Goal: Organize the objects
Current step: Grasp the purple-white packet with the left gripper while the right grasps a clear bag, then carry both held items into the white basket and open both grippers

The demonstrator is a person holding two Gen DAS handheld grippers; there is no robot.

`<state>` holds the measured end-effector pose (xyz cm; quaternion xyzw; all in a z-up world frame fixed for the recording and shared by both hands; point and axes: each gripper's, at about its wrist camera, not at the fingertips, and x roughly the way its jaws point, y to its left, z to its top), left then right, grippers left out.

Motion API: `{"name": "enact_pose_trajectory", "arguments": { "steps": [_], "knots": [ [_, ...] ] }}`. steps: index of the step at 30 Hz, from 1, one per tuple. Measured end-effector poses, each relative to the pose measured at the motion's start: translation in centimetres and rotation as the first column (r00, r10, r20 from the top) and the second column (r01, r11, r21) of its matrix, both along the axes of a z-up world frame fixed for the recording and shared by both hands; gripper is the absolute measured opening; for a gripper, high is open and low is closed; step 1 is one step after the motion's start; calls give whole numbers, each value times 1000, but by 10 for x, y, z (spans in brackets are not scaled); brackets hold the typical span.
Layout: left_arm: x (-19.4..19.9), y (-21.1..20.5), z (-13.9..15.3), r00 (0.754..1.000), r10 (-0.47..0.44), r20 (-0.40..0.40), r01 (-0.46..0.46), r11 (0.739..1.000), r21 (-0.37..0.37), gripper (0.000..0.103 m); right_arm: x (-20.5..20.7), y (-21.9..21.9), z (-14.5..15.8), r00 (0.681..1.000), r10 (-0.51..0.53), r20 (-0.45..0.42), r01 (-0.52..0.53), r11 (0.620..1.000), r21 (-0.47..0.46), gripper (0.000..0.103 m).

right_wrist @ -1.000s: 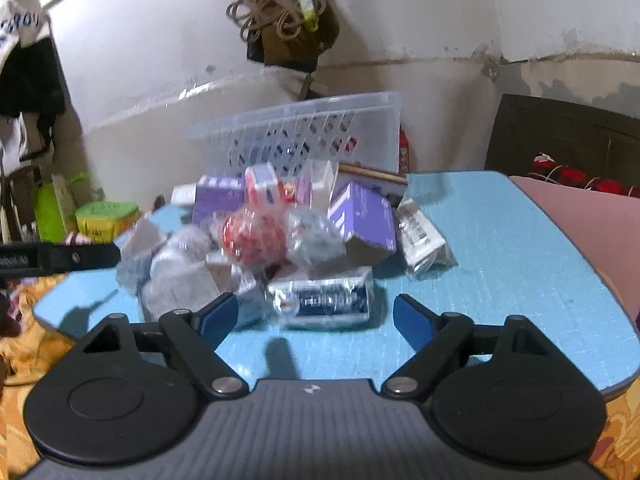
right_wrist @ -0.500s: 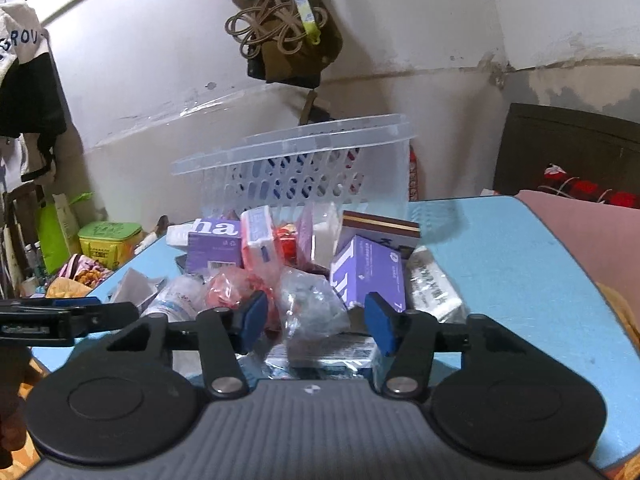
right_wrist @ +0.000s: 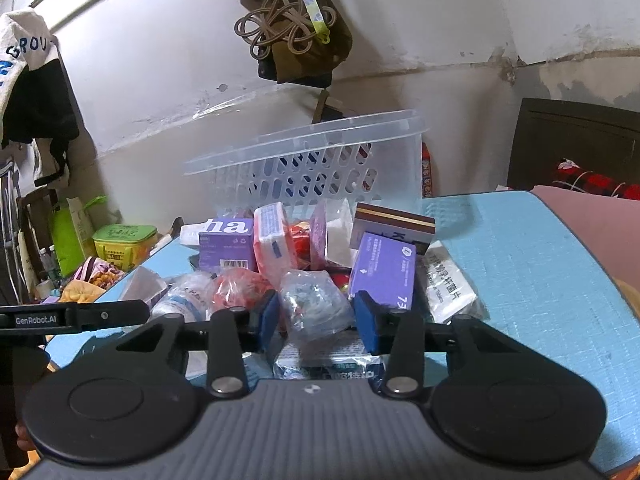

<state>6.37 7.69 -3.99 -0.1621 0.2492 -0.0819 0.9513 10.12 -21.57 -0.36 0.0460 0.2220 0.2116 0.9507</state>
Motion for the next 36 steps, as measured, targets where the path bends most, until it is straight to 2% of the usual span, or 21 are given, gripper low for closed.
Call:
{"name": "enact_pose_trajectory", "arguments": {
  "steps": [3,13,15,17,23,33,36],
  "knots": [
    [-4,1,3,1000,16,17,-17,1000,18,91,-2,-1,0,1000,3,1,-3,1000,6,45],
    [9,-1,-5,1000,-4,-20,4,999,-35,91,0,-3,0,1000,0,0,0,1000,13,45],
    [8,-2,-5,1000,-5,-12,4,999,-41,86,0,-4,-1,1000,-1,0,1,1000,18,45],
    [7,1,-5,1000,-18,-6,17,997,-73,69,0,-5,-1,1000,-1,1,1,1000,20,45],
    [4,5,-5,1000,-9,3,9,995,-101,68,-1,-6,0,1000,3,7,-3,1000,27,45],
    [-9,8,13,997,22,72,-16,997,-78,68,-11,-15,11,999,-10,39,9,999,37,44],
    [-9,9,27,995,24,101,-17,998,-68,68,-12,-21,21,998,-13,55,10,999,50,44]
  ]
}}
